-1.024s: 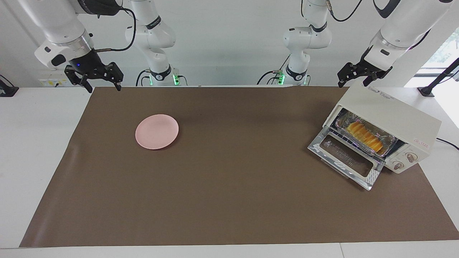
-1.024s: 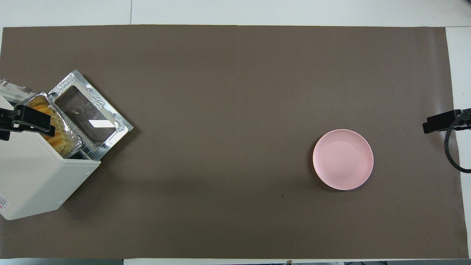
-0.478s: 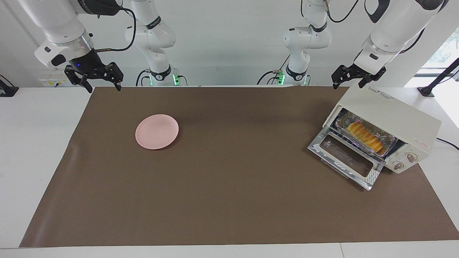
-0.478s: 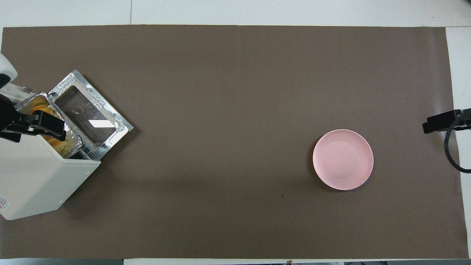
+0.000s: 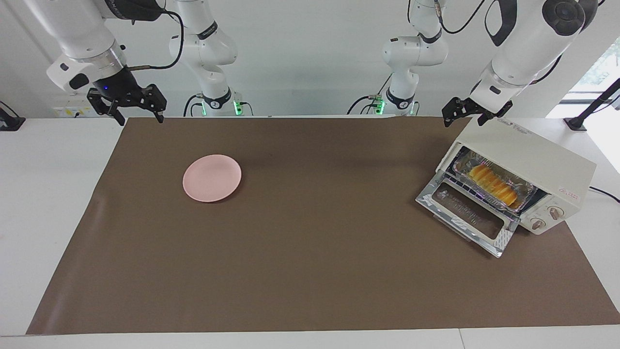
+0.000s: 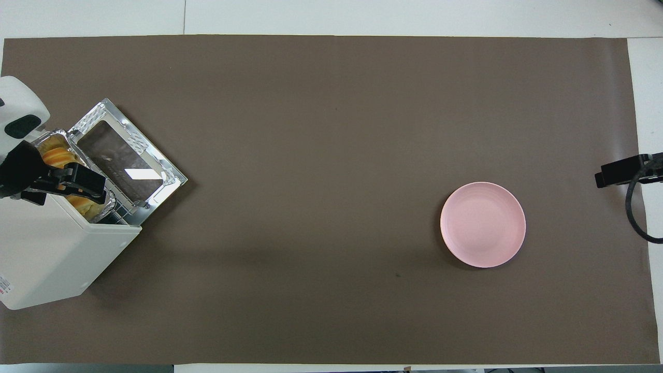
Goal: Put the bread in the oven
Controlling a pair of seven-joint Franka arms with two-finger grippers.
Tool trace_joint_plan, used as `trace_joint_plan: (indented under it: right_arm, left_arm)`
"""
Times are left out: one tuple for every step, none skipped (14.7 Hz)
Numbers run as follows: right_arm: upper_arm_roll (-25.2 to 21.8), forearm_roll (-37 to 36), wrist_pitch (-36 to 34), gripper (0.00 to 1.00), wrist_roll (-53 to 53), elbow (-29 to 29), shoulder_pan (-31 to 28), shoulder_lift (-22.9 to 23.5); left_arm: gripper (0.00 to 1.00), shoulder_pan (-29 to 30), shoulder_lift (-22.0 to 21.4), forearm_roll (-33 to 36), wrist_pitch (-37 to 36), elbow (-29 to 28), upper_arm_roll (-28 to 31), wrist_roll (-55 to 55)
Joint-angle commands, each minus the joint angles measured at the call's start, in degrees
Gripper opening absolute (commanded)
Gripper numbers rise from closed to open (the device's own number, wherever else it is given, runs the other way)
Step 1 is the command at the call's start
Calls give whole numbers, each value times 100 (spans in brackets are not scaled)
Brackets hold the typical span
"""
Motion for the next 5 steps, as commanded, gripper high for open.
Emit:
trace_joint_plan:
  right_arm:
    - [-16,-16,-8,100,63,-136,18,-123]
    - [-7,-16,-17,100,63,-136,18,-123]
    - [-16,-16,-26,100,63,-136,18,-123]
    - [-16,-16,-26,100,55,-136,18,-123]
    - [-16,-16,-26,100,63,-136,18,-123]
  left_arm:
    - [100,74,-162,-56,87,-99,-53,79]
    - [100,74,-153,-82,87,-90,-53,79]
    - [100,74,-144,-83,96,-55,-44,79]
    - [100,83,-144,-91,105,-46,-52,79]
    - [100,83,-144,-91,122,-46,-44,70]
